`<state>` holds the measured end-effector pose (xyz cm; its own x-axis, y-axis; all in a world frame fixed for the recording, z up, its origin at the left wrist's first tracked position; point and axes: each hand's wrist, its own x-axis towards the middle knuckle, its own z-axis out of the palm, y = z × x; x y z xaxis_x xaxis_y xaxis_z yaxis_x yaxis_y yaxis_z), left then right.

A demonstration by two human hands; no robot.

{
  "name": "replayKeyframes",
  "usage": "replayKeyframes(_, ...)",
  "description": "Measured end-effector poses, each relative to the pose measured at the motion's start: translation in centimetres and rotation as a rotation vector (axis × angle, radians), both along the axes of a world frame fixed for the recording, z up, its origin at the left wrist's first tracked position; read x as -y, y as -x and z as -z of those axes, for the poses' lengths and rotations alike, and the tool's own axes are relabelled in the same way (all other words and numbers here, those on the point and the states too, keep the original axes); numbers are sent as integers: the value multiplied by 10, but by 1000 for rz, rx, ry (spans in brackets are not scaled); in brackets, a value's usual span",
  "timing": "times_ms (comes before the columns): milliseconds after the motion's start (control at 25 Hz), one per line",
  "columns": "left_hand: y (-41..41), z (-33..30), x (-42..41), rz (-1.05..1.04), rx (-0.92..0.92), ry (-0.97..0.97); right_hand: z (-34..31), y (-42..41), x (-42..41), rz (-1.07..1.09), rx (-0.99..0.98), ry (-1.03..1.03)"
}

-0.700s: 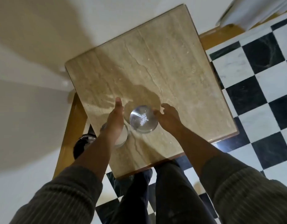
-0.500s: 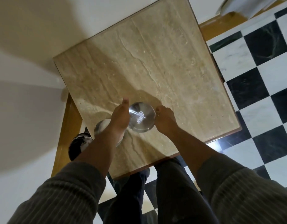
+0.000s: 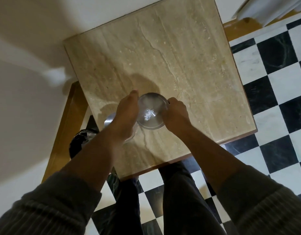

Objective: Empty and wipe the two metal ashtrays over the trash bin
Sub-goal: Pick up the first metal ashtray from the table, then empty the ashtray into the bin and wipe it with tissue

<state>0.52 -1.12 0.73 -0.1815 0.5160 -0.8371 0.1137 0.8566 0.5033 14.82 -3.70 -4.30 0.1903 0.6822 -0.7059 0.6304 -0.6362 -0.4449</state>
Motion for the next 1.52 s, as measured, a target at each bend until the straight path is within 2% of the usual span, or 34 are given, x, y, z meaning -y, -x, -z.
replayKeyframes(160,61,-39,14,15,-48,-41,-30,48,9,9,-157,-48)
replayKeyframes(400,183,-49,72,-194,-75,-17,-33,165,43,-113,-304,-87)
replayKeyframes(640,275,-19,132,-327,-109,17,-3,254,75,-314,-390,40)
replayKeyframes(880,327,38,163,-431,-136,65,51,308,91,-322,-427,238)
replayKeyframes(1040,344,79,176,-427,-80,120,79,313,98,-311,-436,351)
replayKeyframes(1120,348,95,183,-476,6,186,85,308,102,-330,-439,350)
replayKeyframes(1200,354,113,188,-458,149,249,91,306,107,-388,-426,293)
replayKeyframes(1320,364,131,187,-340,362,309,93,304,107,-628,-402,12)
replayKeyframes(1400,374,137,180,-203,482,293,91,302,102,-770,-395,-161)
replayKeyframes(1520,382,146,163,57,594,321,89,296,95,-912,-448,-293)
